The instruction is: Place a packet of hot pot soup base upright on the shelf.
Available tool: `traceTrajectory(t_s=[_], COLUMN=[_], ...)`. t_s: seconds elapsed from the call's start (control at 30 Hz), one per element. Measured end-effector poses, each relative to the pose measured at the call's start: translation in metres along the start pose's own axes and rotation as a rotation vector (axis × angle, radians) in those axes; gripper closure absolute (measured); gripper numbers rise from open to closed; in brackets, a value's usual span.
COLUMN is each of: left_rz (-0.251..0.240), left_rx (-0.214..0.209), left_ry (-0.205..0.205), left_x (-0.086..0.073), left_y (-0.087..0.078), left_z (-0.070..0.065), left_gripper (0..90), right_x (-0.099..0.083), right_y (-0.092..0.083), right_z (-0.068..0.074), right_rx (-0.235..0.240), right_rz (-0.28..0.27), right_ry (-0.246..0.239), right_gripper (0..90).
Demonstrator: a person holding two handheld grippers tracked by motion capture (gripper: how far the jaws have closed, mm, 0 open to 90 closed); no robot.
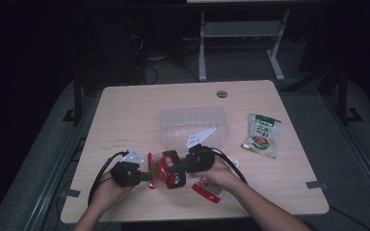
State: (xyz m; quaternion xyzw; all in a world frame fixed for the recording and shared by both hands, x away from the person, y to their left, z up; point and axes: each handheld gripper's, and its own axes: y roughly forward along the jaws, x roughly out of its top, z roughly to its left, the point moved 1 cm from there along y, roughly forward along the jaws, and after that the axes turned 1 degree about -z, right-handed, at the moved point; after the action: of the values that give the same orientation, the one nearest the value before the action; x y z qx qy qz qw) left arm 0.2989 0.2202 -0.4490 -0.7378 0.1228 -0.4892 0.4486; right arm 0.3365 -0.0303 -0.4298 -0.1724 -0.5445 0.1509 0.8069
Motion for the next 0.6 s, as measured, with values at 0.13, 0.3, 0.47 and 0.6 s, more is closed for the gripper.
traceTrajectory(t_s=[0.13, 0.3, 0.47, 0.6], left_rz=[-0.027, -0.067, -0.080, -0.100], left_rx=[-0.025, -0.055, -0.055, -0.062], left_ry=[0.027, 0.051, 0.065, 0.039], left_x=[0.006, 0.016, 0.018, 0.014], left_y=[0.001, 0.003, 0.001, -0.006], left_z=[-0.008, -0.017, -0.018, -0.014], left_gripper=[90.0, 90.0, 89.9, 86.1], right_x=[0.003, 0.008, 0.008, 0.009], right_y=[-0.006, -0.012, -0.018, -0.027], right_z=[0.002, 0.008, 0.008, 0.008], right_rx=[0.032, 0.057, 0.049, 0.036], right_rz=[-0.027, -0.043, -0.048, -0.064], right_ry=[0.012, -0.005, -0.005, -0.010], right_gripper=[89.6, 89.6, 89.6, 89.6])
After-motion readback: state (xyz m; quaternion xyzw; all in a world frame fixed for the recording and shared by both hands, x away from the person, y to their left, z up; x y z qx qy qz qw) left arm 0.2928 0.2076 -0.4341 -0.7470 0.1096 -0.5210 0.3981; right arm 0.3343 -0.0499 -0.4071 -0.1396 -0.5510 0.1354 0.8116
